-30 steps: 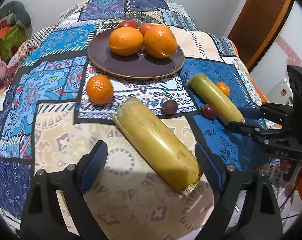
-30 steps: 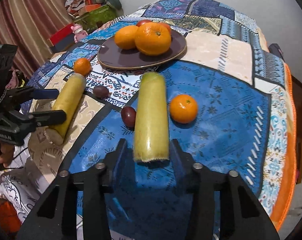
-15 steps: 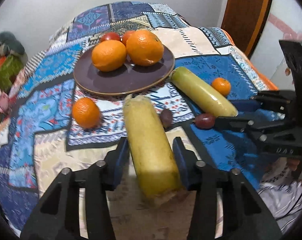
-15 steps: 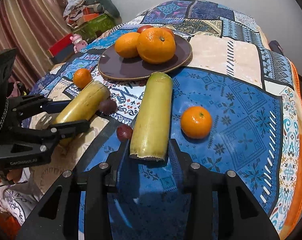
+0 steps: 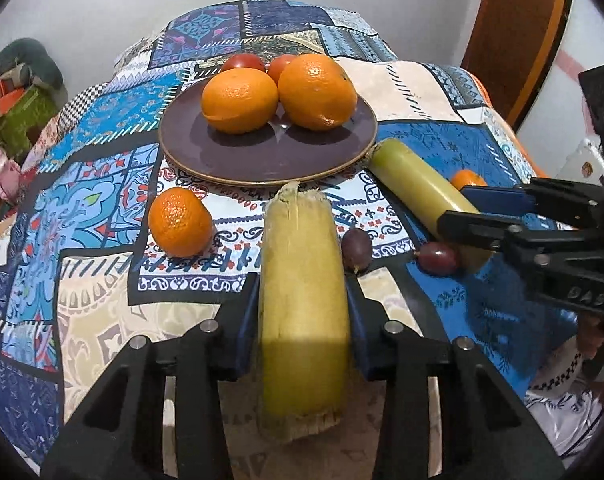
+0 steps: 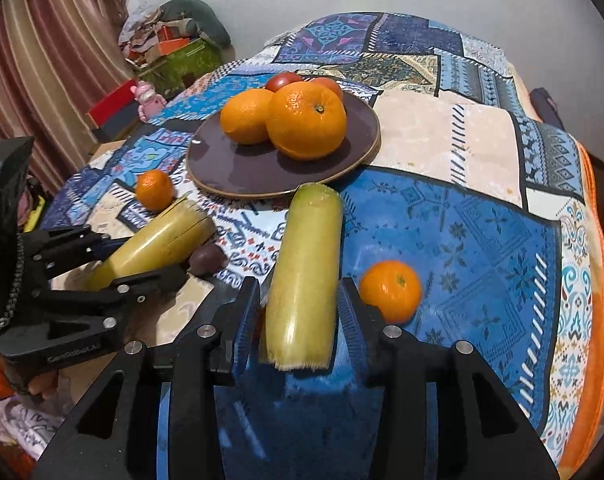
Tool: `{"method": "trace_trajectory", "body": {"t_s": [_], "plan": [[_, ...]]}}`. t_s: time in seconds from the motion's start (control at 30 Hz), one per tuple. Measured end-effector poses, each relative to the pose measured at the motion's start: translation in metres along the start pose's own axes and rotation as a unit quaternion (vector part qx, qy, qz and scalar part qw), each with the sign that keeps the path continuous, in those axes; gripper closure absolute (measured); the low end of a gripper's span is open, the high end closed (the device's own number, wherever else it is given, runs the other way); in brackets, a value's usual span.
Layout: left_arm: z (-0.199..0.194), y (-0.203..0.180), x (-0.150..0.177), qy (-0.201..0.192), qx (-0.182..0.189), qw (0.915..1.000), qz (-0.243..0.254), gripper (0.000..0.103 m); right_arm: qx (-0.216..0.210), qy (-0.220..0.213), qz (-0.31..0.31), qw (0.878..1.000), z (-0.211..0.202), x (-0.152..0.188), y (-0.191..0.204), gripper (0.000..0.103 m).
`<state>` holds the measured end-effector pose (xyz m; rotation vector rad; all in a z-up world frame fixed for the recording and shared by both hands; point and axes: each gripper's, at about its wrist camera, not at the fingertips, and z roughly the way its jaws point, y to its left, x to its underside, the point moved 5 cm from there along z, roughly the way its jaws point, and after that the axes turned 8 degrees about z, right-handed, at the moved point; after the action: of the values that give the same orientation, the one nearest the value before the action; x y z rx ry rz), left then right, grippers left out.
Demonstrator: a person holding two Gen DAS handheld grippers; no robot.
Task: Organize fruits
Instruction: 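Lift both held yellow cylinders and carry them toward the dark plate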
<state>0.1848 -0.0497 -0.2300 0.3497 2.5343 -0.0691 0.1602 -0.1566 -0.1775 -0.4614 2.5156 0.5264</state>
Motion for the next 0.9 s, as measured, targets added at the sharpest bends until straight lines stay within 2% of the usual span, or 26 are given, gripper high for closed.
{"method": "trace_trajectory", "body": {"t_s": [0.2, 0.37, 0.67, 0.9], "plan": [[0.000, -0.002, 0.000, -0.002, -0.001, 1.0000, 0.008, 0.064, 0.007, 0.010, 0.011, 1.000, 0.020, -0.004, -0.003, 0.065], [0.000, 0.001, -0.002, -0.002, 0.000, 0.9998, -0.019, 0.065, 0.015, 0.010, 0.001, 1.000, 0.028, -0.008, 0.000, 0.066], [-0.008, 0.002, -0.003, 0.005, -0.006, 0.9997, -0.024, 0.065, 0.014, -0.010, 0.003, 1.000, 0.008, -0.009, 0.001, 0.069], [-0.023, 0.007, -0.004, -0.009, -0.006, 0.9994, -0.034, 0.065, 0.014, -0.027, 0.009, 1.000, -0.006, -0.019, 0.001, 0.069]]}}
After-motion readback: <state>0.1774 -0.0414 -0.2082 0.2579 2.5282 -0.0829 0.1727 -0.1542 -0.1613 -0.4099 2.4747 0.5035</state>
